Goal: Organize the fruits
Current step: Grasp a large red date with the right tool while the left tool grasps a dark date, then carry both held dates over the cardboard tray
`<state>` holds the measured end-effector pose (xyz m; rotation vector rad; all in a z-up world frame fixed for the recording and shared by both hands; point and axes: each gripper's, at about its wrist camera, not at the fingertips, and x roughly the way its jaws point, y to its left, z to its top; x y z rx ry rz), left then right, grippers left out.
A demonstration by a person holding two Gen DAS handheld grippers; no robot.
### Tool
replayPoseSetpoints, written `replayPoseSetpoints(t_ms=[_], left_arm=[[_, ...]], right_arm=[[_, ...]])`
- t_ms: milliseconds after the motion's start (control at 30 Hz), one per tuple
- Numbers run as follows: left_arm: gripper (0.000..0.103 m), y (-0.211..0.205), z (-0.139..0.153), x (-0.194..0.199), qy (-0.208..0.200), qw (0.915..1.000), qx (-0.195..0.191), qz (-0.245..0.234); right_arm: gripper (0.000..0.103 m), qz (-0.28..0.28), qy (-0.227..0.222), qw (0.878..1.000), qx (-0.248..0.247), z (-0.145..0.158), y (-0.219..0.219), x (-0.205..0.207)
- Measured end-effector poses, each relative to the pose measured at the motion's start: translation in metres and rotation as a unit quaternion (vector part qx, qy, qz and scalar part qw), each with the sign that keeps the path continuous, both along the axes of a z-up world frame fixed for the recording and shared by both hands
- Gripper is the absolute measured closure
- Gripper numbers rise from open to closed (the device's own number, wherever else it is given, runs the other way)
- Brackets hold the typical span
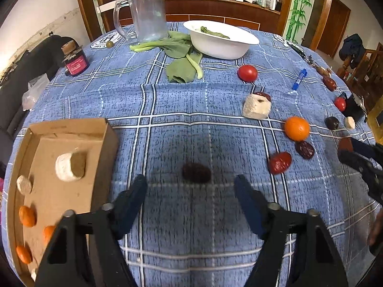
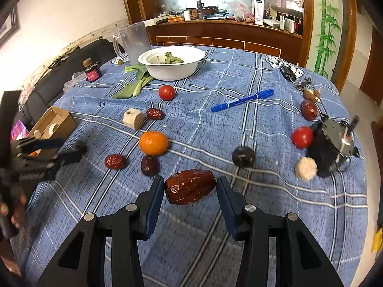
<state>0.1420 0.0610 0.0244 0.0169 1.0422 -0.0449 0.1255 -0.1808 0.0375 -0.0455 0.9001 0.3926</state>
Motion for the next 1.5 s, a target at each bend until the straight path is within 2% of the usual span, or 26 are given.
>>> replayPoseSetpoints(t_ms=[67,100,267,400,500,633,900,1167,1500], left_arm=[[0.064,0.002,-0.006,0.004,0.012,0.9999,-0.011,0.0],[0.066,0.003,-0.009,0.005,0.018,0.9997,-0.016,0.0],[0.078,0.001,-0.008,0.001,-0.002,0.9999,-0.007,-0.011],[0.078,0.003,-0.004,-0.006,-0.002,0.9994,-0.033,-0.005],[0.078,-0.003,0.001,-0.021,-0.005,0.9989,-0.043,-0.018],[0.078,-0.016,0.007,-0.05,-0.014,0.9983,-0.032,-0.046],[0.078,-0.025,0.004,-0.093,-0.008,0.9964,-0.041,-0.074],[0.078,-0.012,0.02,-0.114,-0.026,0.9961,-0.042,-0.073],[0.078,0.021,0.043,-0.128,-0.05,0.9959,-0.043,-0.061]], right_arm=[[0.054,0.0,0.002,1.0,-0.002,0.0,-0.001,-0.004],[0.054,0.0,0.003,1.0,-0.002,-0.001,-0.001,-0.005],[0.054,-0.011,0.007,1.0,0.003,-0.003,-0.003,-0.01],[0.054,-0.017,0.01,1.0,-0.004,-0.004,-0.002,-0.019],[0.054,-0.025,0.012,1.0,-0.007,-0.003,-0.002,-0.03],[0.054,-0.039,0.013,0.999,-0.003,-0.001,-0.005,-0.048],[0.054,-0.066,0.039,0.997,-0.004,-0.011,-0.007,-0.083],[0.054,-0.085,0.039,0.996,-0.002,-0.006,0.003,-0.105],[0.054,-0.066,0.027,0.997,-0.012,0.009,0.045,-0.104]])
